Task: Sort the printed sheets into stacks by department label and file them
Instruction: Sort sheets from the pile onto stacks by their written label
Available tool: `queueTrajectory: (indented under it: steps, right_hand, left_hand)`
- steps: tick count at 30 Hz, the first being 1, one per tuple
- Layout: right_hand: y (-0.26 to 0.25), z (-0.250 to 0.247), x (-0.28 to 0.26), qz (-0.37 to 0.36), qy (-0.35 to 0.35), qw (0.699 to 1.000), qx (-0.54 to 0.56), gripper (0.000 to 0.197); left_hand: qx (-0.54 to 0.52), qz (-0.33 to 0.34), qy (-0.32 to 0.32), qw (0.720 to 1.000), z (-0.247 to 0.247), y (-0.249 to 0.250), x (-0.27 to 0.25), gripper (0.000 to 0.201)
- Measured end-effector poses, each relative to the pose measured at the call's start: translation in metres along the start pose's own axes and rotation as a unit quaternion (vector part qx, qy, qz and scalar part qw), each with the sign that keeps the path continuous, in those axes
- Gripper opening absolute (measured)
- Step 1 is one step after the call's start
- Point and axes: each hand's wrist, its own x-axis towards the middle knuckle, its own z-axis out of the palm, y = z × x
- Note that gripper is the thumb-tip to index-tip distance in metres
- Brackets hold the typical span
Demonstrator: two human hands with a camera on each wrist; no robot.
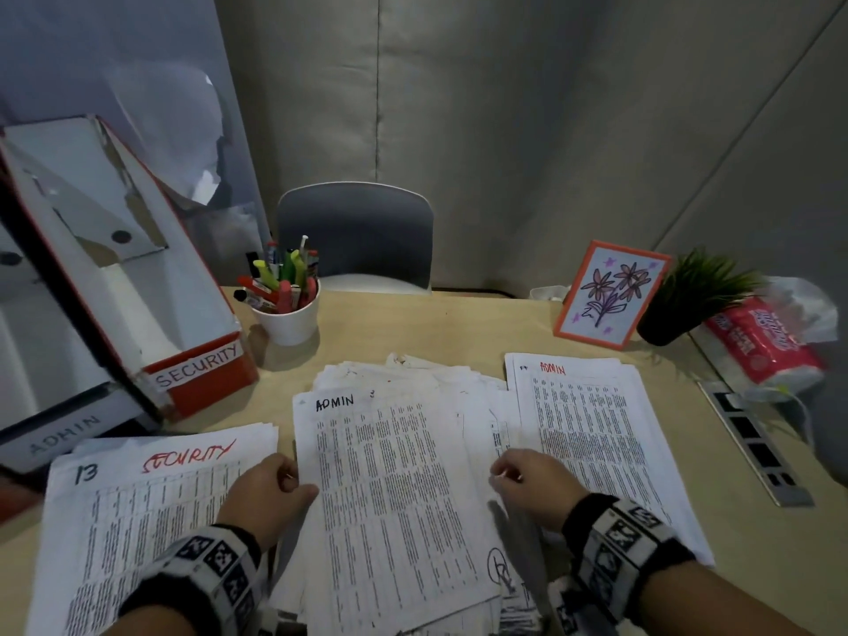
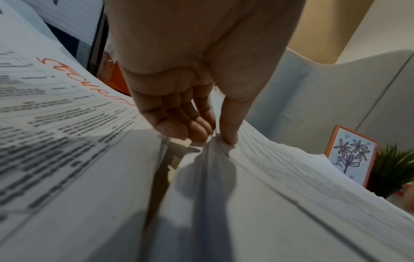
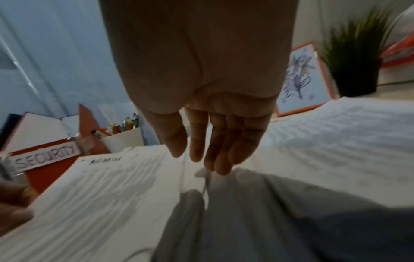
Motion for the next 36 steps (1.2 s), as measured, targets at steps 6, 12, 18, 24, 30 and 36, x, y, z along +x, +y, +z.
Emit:
queueTrajectory:
  steps: [6, 12, 18, 24, 30, 36]
  right_hand:
    - [-0.020, 0.032, 0.011, 0.065, -0.013, 0.995, 0.079, 0.030]
    - [-0.023, 0.045, 0.012, 0.099, -0.020, 0.989, 0.111, 0.035]
    - [-0.005, 0.035, 0.016, 0.127, 0.060, 0.966, 0.215, 0.022]
    - [0.031, 0.020, 0.016, 0.210, 0.142, 0.904, 0.345, 0.017]
    - [0.055, 0.010, 0.018, 0.216, 0.155, 0.881, 0.391, 0.011]
    - [0.051, -0.003, 0.007, 0.207, 0.157, 0.854, 0.450, 0.011]
  left_hand:
    - [-0.031, 0.009, -0.012, 0.999, -0.003, -0.010, -0.001, 0.010]
    - [-0.041, 0.011, 0.012, 0.999, 0.000, -0.009, -0.005, 0.022]
    - [-0.096, 0.001, -0.024, 0.995, 0.000, -0.013, -0.006, 0.030]
    - [-0.076, -0.009, -0.038, 0.996, 0.005, -0.015, -0.007, 0.033]
    - [-0.070, -0.008, -0.025, 0.997, 0.006, -0.015, -0.003, 0.027]
    - [-0.070, -0.009, -0.040, 0.997, 0.000, -0.020, 0.002, 0.010]
